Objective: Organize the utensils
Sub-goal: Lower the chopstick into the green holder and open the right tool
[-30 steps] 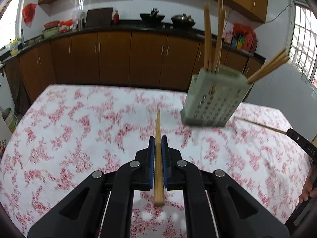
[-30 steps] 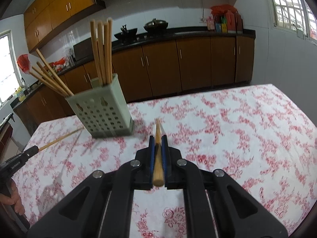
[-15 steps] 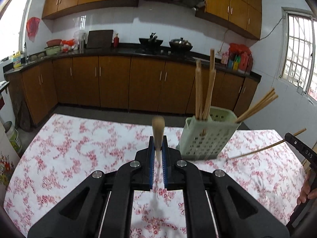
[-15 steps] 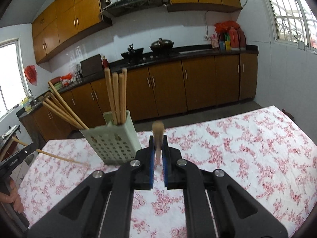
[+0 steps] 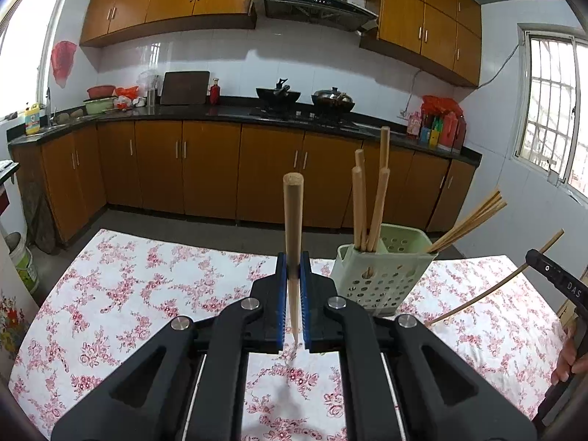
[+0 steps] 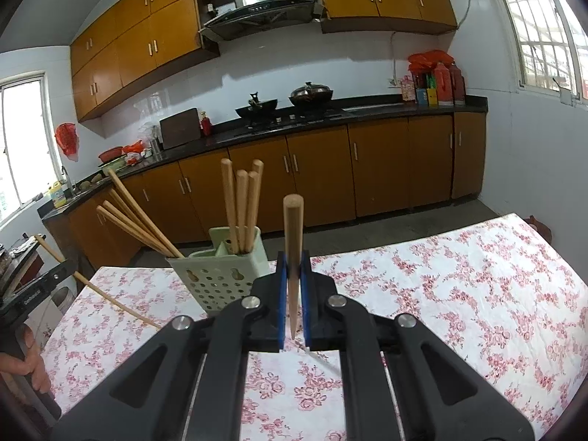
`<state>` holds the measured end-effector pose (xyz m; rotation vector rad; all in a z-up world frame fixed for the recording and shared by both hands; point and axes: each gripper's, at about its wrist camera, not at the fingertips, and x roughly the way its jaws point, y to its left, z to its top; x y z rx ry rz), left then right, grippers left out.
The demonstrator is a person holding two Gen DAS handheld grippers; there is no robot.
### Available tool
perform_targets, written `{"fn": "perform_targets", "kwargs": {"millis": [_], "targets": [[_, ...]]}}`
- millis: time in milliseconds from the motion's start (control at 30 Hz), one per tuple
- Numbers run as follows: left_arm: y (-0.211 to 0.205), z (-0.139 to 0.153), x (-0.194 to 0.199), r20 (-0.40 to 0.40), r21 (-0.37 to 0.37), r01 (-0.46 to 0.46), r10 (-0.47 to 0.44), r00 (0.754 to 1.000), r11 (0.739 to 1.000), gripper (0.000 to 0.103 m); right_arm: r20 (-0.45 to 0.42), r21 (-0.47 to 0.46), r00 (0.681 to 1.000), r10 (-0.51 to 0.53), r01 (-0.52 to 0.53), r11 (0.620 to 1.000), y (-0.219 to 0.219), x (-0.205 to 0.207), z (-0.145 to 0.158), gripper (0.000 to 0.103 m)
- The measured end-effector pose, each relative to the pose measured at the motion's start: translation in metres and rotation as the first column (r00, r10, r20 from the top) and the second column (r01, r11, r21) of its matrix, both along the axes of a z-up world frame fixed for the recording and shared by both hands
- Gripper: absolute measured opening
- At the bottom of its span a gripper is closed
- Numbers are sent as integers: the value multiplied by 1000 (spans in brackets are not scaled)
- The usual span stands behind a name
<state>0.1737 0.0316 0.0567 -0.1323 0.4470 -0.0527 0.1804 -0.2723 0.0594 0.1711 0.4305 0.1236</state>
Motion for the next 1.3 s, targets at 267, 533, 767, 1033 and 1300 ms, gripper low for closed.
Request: {"fn": "perform_targets", "kwargs": {"millis": [267,533,767,1033,1300], "targets": [[-15,36,-12,65,-30,76,-74,995,997,7,43,43,995,92,-94,995,6,-11,39,8],[-42,90,-18,192,-19,129,-123,974,991,7,152,61,979,137,-147,987,15,-21,91,8],[-62,110,6,266,-13,104,-97,959,994,7,201,44,972,120,-131,990,28,1,108,8],[-71,86,46,258,-30,41,-32,966,999,7,127,24,986,111,-115,993,41,45,85,8],[-71,57,64,195,-40,31,-23,981,999,7,81,28,991,111,-114,993,47,74,63,8]]}}
